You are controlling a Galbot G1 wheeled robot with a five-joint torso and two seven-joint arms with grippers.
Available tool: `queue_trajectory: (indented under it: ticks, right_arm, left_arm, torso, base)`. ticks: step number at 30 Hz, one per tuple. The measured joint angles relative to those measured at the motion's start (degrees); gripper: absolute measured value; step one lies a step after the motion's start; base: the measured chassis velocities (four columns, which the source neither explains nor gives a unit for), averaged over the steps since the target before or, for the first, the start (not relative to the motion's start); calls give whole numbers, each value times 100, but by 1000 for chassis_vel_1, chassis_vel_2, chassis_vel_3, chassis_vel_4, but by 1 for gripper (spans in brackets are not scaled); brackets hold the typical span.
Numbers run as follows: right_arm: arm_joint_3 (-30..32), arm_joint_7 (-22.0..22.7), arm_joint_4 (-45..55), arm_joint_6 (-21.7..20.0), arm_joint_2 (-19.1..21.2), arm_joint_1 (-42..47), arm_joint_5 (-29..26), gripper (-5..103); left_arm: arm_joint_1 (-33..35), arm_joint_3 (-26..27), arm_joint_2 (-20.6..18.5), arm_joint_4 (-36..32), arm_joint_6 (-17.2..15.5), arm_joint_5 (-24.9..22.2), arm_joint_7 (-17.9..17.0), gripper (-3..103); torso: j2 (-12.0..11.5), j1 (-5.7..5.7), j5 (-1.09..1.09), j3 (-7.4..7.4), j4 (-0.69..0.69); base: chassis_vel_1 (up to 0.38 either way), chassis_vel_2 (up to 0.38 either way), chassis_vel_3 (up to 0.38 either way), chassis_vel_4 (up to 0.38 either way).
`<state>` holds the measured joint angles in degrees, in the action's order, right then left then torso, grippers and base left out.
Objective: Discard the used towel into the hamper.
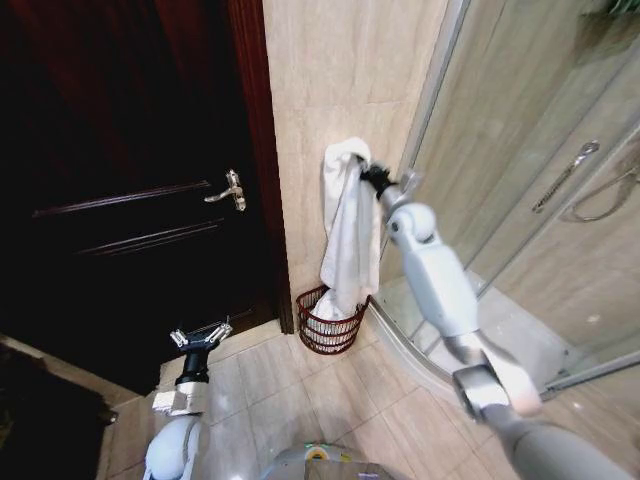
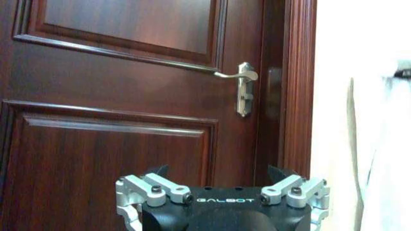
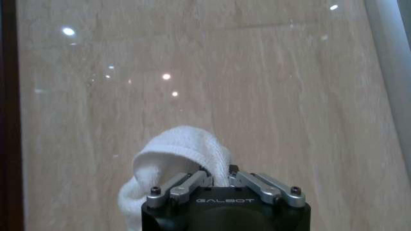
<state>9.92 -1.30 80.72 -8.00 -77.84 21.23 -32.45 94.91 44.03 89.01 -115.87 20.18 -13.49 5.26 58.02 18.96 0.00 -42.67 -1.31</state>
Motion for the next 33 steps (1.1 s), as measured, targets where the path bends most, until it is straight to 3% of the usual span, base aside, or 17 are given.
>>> queue_trajectory:
  ticks: [14, 33]
  right_arm:
    - [389, 168, -133, 204, -140, 1034, -797, 8]
    - [971, -536, -1868, 760, -505, 1642, 386, 8]
  left_arm:
    - [-27, -195, 90, 59, 33, 134, -13, 100]
    - [-1, -223, 122, -6, 32, 193, -80, 100]
  torso:
    - [0, -1, 1, 1, -2]
    - [0, -1, 1, 0, -1]
  base:
    - [0, 0, 0, 0]
    - [0, 0, 0, 0]
